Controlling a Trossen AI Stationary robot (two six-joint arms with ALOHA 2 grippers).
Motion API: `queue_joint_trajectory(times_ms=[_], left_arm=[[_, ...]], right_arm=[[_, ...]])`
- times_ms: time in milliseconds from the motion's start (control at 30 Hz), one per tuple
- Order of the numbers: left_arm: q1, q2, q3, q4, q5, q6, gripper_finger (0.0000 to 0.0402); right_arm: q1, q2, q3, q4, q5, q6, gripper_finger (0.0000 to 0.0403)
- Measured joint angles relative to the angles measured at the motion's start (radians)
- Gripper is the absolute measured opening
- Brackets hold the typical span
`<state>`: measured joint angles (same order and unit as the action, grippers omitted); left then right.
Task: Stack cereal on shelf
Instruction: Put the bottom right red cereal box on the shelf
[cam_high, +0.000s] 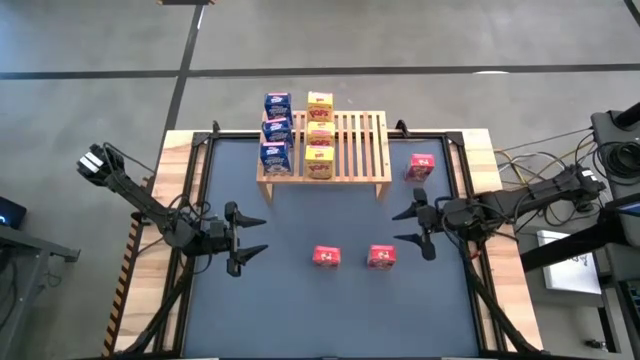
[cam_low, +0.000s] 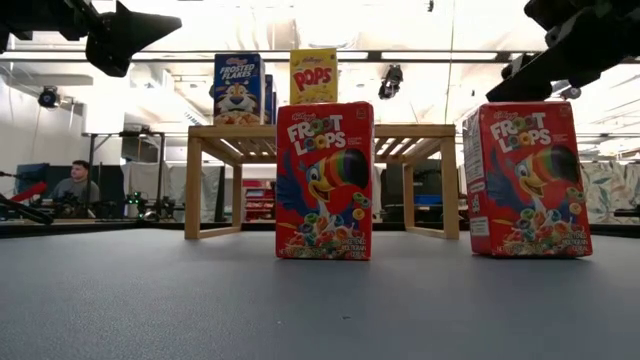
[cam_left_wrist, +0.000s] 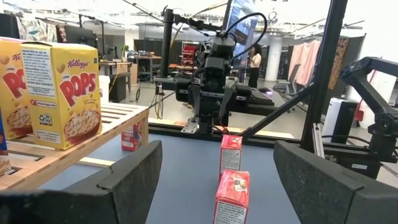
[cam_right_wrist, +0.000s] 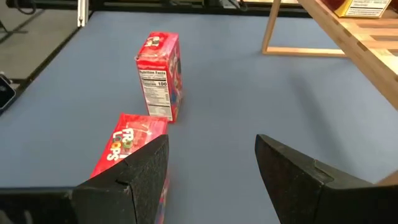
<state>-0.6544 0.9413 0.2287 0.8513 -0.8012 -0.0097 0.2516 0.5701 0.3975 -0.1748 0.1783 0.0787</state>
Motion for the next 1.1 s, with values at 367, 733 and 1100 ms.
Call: queue_joint_trajectory(times_ms=[367,733,1100], left_arm=[[0.0,0.0,0.0,0.001,0.0,0.0,0.0292],[0.0,0.0,0.0,0.001,0.0,0.007,0.0292],[0.0,0.0,0.0,0.0,0.0,0.008,0.0292]], right_arm=[[0.0,-0.054,-0.136,0.151,-0.022,-0.001,0.0231],[0.0,-0.097,-0.199,0.166,-0.021,0.018,0.0231],[0.0,-0.097,-0.238,0.166,-0.021,0.078,0.0231]])
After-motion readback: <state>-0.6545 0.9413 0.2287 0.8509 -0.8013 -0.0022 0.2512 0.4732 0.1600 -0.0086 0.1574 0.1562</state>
